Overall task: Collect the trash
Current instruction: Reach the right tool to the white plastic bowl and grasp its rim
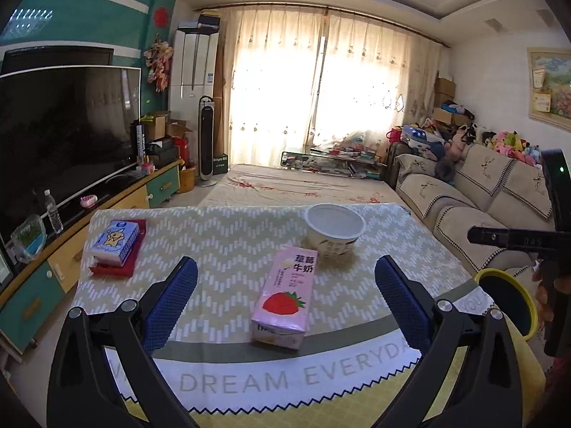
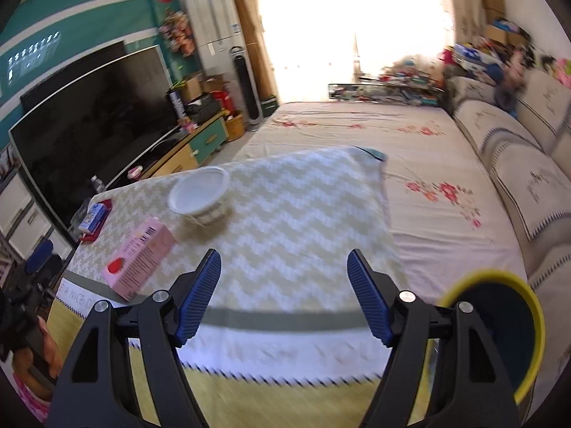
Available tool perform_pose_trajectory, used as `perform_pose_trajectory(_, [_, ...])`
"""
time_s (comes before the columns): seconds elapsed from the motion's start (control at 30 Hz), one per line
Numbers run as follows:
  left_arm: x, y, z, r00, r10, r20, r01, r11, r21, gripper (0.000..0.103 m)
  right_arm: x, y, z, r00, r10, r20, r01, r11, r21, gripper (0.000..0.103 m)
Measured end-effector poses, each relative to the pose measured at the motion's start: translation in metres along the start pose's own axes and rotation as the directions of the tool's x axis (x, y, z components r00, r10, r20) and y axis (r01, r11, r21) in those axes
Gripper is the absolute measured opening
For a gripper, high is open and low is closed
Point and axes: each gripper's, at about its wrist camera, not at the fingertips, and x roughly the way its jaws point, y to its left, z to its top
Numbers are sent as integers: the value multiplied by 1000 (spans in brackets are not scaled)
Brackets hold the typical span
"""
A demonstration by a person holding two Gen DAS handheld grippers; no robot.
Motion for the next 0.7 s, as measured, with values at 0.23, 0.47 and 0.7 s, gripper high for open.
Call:
perform_pose_trajectory(0.23, [5,15,-3,998,59,18,-58,997,-42,98,80,55,51,995,6,-103,-11,998,-57,45])
perform_pose_trajectory(0.47, [3,31,-3,998,65,5,-64,988,-139,98,149,76,78,973,-52,-226,36,997,-74,36])
perform_pose_trajectory(0.7, [7,35,-8,998,58,-16,-60,984,-169,98,183,77,83,947,-95,-308,80,995,-63,31])
